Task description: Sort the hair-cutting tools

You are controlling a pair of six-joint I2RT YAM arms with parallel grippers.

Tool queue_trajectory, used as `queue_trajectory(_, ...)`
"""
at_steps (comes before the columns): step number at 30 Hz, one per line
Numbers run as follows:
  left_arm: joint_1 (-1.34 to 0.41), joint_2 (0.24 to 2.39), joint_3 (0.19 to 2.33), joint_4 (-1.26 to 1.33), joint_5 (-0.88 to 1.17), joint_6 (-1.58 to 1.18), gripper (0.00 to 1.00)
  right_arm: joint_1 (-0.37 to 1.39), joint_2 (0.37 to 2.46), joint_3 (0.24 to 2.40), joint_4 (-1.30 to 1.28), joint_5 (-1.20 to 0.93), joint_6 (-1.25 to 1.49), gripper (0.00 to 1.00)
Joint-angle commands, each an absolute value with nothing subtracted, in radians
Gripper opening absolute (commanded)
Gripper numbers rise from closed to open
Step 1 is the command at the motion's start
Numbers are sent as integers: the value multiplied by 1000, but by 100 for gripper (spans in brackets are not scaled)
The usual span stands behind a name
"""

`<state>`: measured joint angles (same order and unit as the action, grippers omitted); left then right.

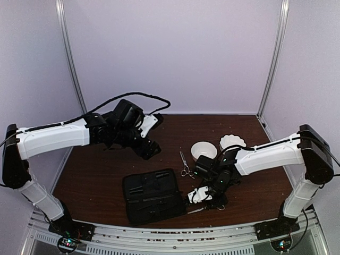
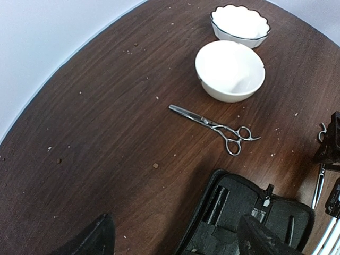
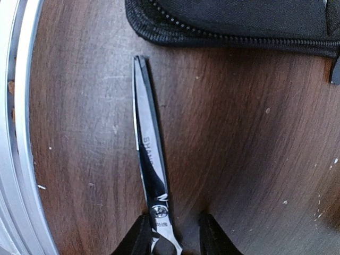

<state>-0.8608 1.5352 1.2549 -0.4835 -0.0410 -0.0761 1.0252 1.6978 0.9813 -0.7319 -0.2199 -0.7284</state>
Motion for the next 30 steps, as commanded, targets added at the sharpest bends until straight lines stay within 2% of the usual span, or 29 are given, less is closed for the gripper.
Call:
queue_trajectory(1,-861,1543,1293,-482,-58,-69,83,1018,1710,958,-791,-200,-702,31)
queue_trajectory(10,-861,1543,1289,-485,-108,-84,83,1019,1729,964,-810,-185,-666,8)
queue_trajectory(14,-860,1536,1277,-482,-161,-174,83,1017,1682,968,-828,-174,-653,5)
queue_trajectory(19,-859,1546,1342,-616,-188,-299,82,1010,1595,971,-846,-167,-646,4)
queue_trajectory(24,-839,1414,1140,-578,-149,-483,82,995,1562,977,-847,-156,-649,3)
queue_trajectory(30,-820,1190,782,-347,-32,-715,78,962,1548,996,-839,-162,-664,2)
